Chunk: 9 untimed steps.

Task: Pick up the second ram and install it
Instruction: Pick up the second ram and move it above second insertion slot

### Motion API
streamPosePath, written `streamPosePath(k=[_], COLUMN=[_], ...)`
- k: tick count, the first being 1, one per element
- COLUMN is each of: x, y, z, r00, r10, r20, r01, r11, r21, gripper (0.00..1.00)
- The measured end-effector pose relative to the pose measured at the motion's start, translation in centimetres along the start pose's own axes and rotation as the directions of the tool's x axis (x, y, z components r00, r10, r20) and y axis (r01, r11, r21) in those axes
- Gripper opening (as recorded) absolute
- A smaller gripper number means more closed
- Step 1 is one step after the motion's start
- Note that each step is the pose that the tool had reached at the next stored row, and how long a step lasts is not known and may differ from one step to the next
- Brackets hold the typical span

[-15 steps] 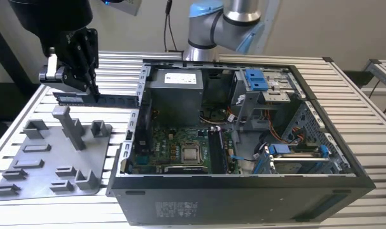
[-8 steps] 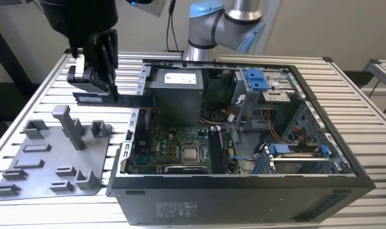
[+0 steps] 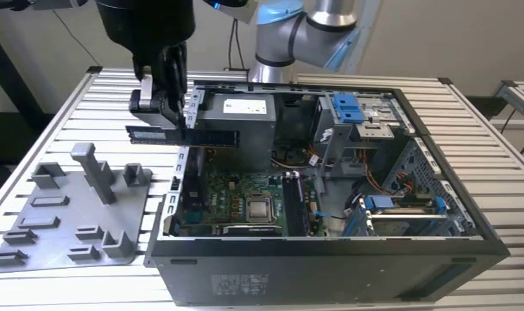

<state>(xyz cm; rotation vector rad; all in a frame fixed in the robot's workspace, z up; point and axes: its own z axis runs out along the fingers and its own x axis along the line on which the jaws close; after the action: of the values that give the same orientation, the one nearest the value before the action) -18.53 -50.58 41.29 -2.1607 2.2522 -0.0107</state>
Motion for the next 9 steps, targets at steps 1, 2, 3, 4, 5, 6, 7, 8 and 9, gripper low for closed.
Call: streamPosePath(k=[1,2,3,4,5,6,7,8,9], x=[-0.01,-0.03,-0.04,-0.05,-0.07,-0.08,-0.1,-0.11,-0.12], y=[-0.35,-0.7,-1.03,-1.33,-1.65,-2.0,-2.32,-2.62,-2.96], z=[0.01,0.02,0.02,0.03,0.03,0.04,0.04,0.05,0.06], r00=[1.0,1.0,1.0,1.0,1.0,1.0,1.0,1.0,1.0], r10=[0.0,0.0,0.0,0.0,0.0,0.0,0.0,0.0,0.0], r20=[0.0,0.0,0.0,0.0,0.0,0.0001,-0.0001,0.0,0.0], r01=[0.0,0.0,0.0,0.0,0.0,0.0,0.0,0.0,0.0], r11=[1.0,1.0,1.0,1.0,1.0,1.0,1.0,1.0,1.0], r21=[0.0,-0.0001,-0.0001,-0.0001,-0.0002,-0.0002,-0.0003,-0.0003,-0.0003], gripper=[0.14,0.14,0.14,0.14,0.14,0.14,0.14,0.14,0.14])
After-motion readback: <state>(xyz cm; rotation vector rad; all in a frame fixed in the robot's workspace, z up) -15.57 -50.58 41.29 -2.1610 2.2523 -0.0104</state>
